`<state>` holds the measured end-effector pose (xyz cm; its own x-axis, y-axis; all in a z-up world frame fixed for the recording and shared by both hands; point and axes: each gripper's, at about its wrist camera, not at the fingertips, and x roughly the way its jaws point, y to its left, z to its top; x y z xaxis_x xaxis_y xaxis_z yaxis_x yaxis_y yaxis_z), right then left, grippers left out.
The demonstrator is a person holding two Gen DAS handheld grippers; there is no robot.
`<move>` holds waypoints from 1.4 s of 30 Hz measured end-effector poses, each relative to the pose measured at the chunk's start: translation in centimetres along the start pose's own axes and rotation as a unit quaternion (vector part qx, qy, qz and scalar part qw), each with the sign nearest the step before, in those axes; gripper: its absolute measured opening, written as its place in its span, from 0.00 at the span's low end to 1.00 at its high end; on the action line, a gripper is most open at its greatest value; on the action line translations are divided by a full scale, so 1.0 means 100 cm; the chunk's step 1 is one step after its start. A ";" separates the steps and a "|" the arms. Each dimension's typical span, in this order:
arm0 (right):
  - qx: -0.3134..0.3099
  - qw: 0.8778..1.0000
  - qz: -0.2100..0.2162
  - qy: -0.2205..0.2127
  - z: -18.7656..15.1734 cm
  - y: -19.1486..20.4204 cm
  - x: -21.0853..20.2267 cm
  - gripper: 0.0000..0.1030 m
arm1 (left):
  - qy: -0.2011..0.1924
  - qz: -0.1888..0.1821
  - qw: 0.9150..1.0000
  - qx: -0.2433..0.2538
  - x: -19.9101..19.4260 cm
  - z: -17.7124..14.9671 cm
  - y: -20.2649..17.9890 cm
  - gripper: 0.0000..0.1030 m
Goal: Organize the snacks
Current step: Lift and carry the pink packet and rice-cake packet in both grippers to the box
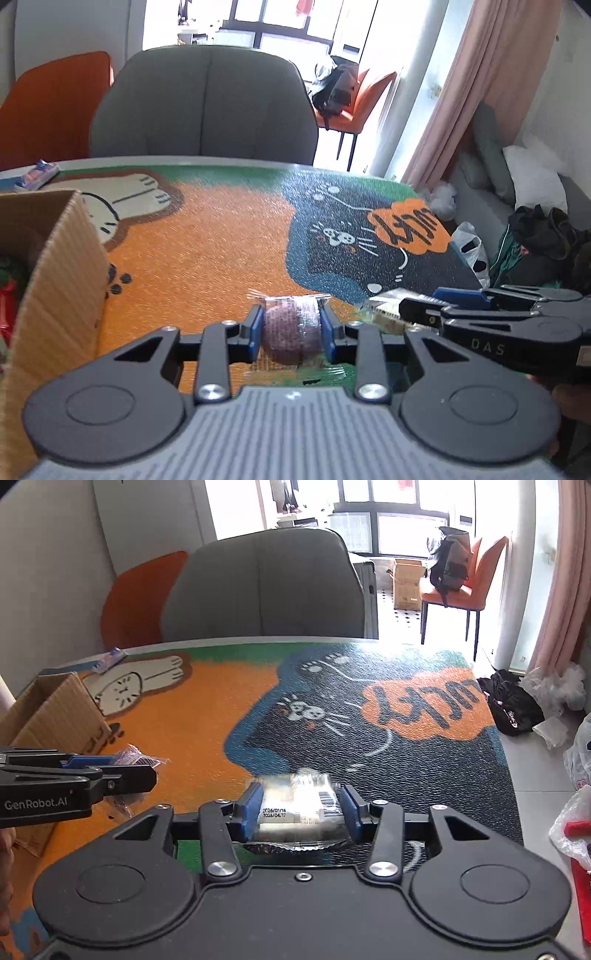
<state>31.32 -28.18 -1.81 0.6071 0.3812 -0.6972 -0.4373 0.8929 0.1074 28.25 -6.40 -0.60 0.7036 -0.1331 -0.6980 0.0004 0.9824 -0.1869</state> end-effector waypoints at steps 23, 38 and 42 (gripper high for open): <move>-0.025 0.996 -0.058 0.055 -0.026 0.028 0.020 0.45 | 0.025 -0.016 1.000 -0.008 -0.003 -0.027 0.020 0.30; -0.028 1.000 0.003 -0.013 0.007 0.057 -0.025 0.43 | -0.028 -0.010 0.999 -0.015 -0.047 -0.003 0.033 0.30; -0.039 0.999 0.022 -0.029 0.020 0.075 -0.032 0.43 | -0.041 -0.004 0.999 -0.016 -0.060 0.003 0.041 0.30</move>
<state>27.46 -22.24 2.66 0.6229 0.4340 -0.6509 -0.5123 0.8551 0.0798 24.26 -1.48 3.07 0.7590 -0.1293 -0.6381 -0.0148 0.9764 -0.2155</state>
